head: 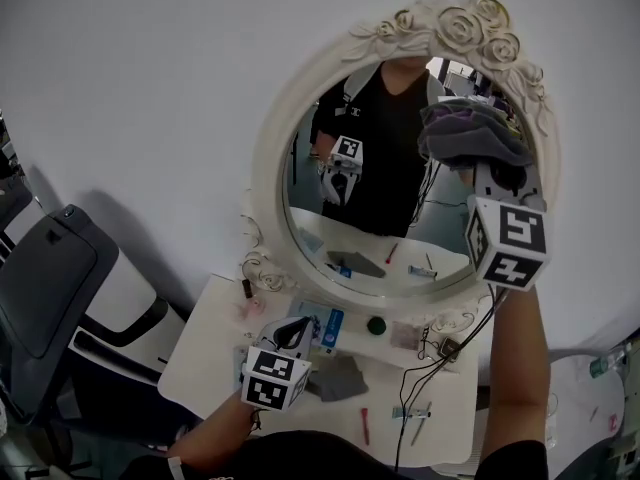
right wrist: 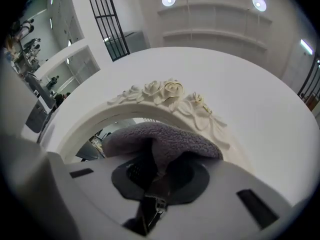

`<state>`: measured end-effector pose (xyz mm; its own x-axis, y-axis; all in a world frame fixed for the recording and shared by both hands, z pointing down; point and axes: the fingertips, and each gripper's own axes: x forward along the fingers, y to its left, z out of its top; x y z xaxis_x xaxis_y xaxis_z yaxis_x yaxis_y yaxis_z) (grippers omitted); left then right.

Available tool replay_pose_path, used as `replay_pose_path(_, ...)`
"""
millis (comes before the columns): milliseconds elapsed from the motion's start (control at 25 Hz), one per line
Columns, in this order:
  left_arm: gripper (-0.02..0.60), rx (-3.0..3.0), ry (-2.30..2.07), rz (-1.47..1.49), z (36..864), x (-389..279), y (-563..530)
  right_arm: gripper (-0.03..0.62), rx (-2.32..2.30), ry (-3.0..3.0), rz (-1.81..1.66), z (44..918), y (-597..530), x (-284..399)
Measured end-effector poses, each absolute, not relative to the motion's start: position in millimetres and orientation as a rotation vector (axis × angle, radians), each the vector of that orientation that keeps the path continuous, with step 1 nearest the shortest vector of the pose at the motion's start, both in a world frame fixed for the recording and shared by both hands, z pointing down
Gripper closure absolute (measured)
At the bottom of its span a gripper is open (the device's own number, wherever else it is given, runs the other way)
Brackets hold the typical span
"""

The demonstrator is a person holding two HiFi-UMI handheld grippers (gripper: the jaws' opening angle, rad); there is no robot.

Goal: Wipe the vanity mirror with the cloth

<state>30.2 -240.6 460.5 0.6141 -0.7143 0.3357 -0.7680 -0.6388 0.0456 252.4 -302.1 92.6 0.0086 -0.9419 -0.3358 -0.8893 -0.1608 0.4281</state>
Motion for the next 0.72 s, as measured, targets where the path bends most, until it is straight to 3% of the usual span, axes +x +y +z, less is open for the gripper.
replay_pose_path(240, 0.575, 2.645, -1.251, 0.438, 461, 22, -243, 0.549, 2.211, -2.054, -0.845, 53, -312, 257)
replay_pose_path(720, 0.575, 2.633, -1.200, 0.497, 477, 35, -254, 0.549, 2.180, -2.284, -0.800, 66, -313, 261)
